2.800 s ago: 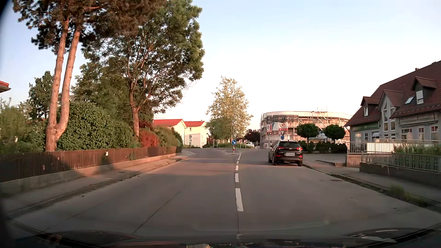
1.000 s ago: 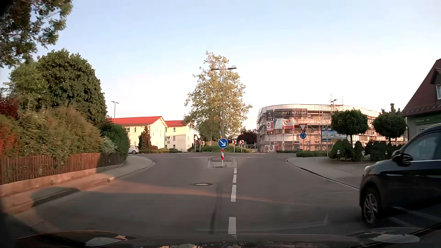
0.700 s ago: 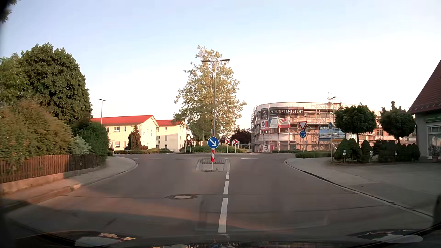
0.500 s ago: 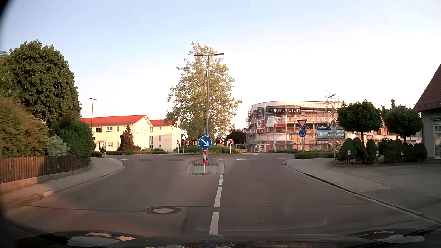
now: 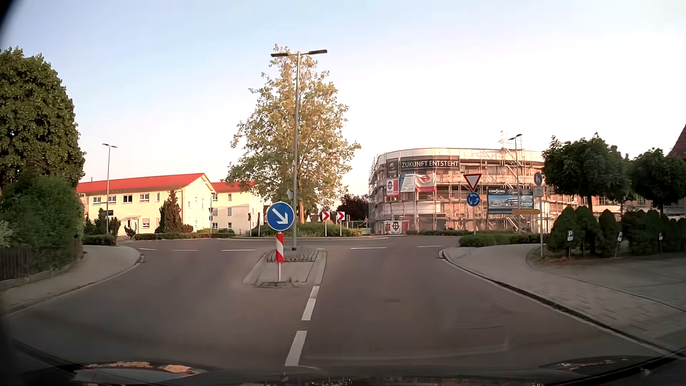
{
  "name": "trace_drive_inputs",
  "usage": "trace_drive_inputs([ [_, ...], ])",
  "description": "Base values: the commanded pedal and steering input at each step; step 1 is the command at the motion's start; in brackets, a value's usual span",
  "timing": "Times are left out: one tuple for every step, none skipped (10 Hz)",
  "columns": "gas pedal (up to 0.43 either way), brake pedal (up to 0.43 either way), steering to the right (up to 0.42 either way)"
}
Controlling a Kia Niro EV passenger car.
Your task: Follow the waypoints while adhering to traffic rules and regulations
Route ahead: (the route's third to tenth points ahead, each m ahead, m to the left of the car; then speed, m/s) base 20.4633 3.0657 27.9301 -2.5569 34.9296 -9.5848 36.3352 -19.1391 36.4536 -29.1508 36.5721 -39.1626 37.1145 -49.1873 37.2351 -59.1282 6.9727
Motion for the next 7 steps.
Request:
trace_drive_inputs([
  [0.000, 0.091, 0.013],
  [0.000, 0.098, 0.010],
  [0.000, 0.098, 0.006],
  [0.000, 0.098, 0.006],
  [0.000, 0.104, 0.005],
  [0.000, 0.104, 0.005],
  [0.000, 0.110, 0.005],
])
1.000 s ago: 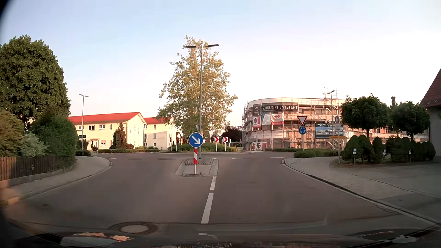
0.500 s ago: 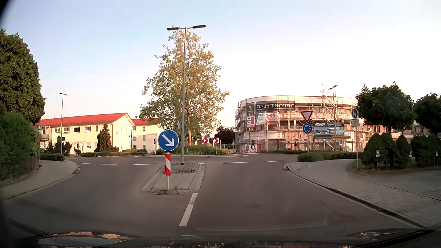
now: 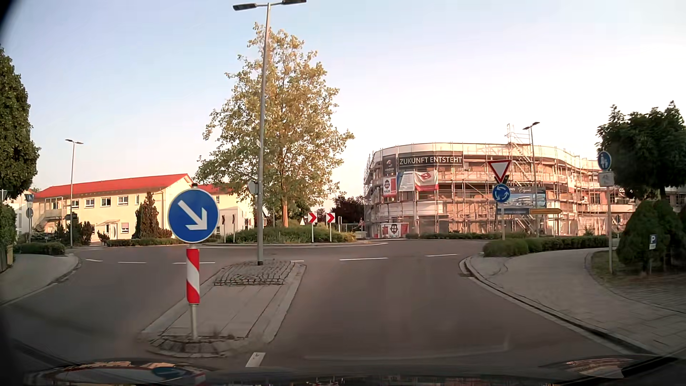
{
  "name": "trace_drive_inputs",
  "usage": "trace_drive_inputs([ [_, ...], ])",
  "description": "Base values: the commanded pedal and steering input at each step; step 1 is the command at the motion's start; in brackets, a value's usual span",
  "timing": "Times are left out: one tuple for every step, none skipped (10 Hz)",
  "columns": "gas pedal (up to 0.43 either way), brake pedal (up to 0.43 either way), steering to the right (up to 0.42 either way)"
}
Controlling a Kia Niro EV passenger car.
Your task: Follow the waypoints while adhering to traffic rules and regulations
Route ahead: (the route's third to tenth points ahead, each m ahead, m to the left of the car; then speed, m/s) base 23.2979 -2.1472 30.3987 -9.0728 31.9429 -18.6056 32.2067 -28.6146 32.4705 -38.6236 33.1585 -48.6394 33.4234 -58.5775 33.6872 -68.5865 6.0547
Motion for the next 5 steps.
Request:
trace_drive_inputs([
  [0.000, 0.116, 0.004],
  [0.000, 0.122, 0.004],
  [0.000, 0.128, 0.004],
  [0.000, 0.134, 0.005],
  [0.000, 0.140, 0.004],
])
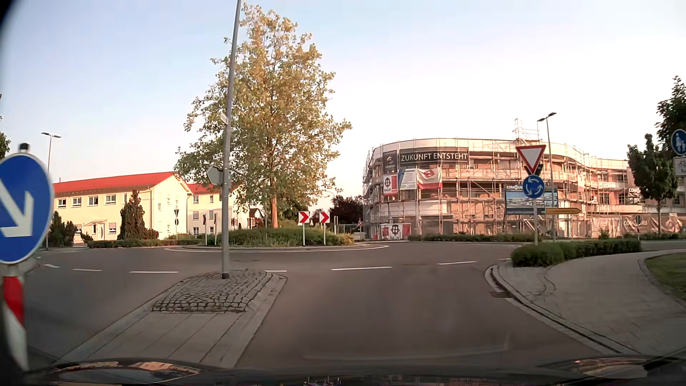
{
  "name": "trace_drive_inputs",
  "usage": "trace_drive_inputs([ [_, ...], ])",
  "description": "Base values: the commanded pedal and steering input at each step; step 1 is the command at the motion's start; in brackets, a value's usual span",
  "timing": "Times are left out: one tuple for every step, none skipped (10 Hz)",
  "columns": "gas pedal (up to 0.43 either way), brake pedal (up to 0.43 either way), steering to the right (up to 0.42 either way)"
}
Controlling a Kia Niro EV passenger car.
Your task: Follow the waypoints while adhering to traffic rules and regulations
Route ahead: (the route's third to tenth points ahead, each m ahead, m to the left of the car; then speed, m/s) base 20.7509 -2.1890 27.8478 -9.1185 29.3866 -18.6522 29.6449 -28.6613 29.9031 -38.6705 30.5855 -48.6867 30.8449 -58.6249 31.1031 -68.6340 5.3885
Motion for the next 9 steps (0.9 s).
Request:
trace_drive_inputs([
  [0.000, 0.152, 0.004],
  [0.000, 0.159, 0.004],
  [0.000, 0.159, 0.005],
  [0.000, 0.159, 0.005],
  [0.000, 0.159, 0.005],
  [0.000, 0.116, 0.005],
  [0.000, 0.018, 0.006],
  [0.000, 0.018, 0.006],
  [0.000, 0.018, 0.008],
])
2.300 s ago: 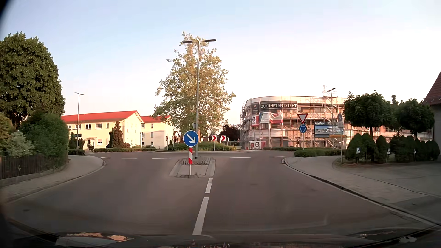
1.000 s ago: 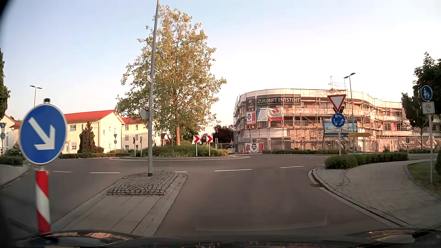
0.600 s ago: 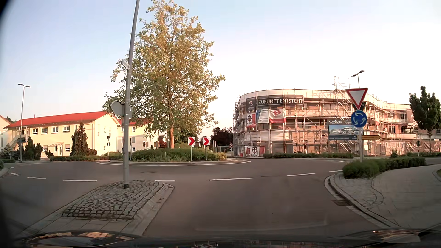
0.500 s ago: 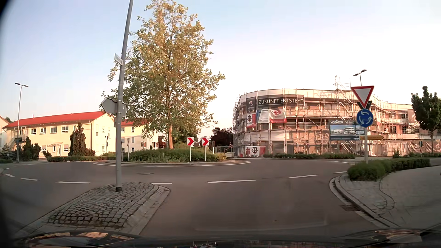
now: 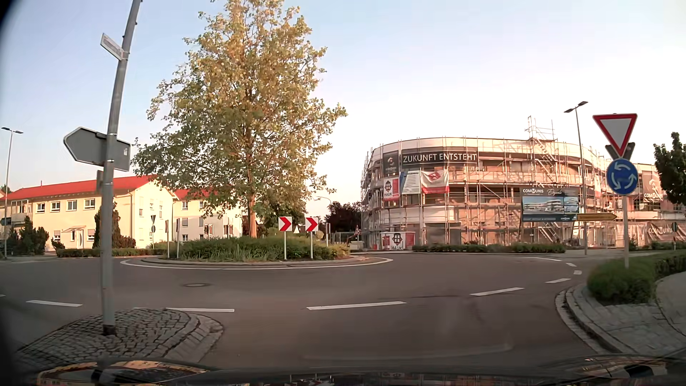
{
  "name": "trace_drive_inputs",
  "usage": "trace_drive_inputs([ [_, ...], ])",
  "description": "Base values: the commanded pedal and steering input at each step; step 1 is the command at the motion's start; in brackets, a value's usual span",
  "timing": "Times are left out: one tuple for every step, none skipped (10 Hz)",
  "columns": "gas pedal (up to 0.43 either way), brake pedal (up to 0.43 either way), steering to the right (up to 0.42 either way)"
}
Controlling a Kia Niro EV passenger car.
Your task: Follow the waypoints while adhering to traffic rules and regulations
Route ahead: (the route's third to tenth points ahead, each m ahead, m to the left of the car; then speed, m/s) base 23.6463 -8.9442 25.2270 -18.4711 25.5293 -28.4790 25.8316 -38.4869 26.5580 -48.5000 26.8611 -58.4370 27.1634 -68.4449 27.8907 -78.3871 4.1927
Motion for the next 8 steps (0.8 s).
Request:
trace_drive_inputs([
  [0.000, 0.018, 0.011],
  [0.047, 0.012, 0.018],
  [0.118, 0.012, 0.030],
  [0.150, 0.018, 0.045],
  [0.169, 0.018, 0.059],
  [0.197, 0.018, 0.072],
  [0.220, 0.012, 0.088],
  [0.228, 0.018, 0.106],
])
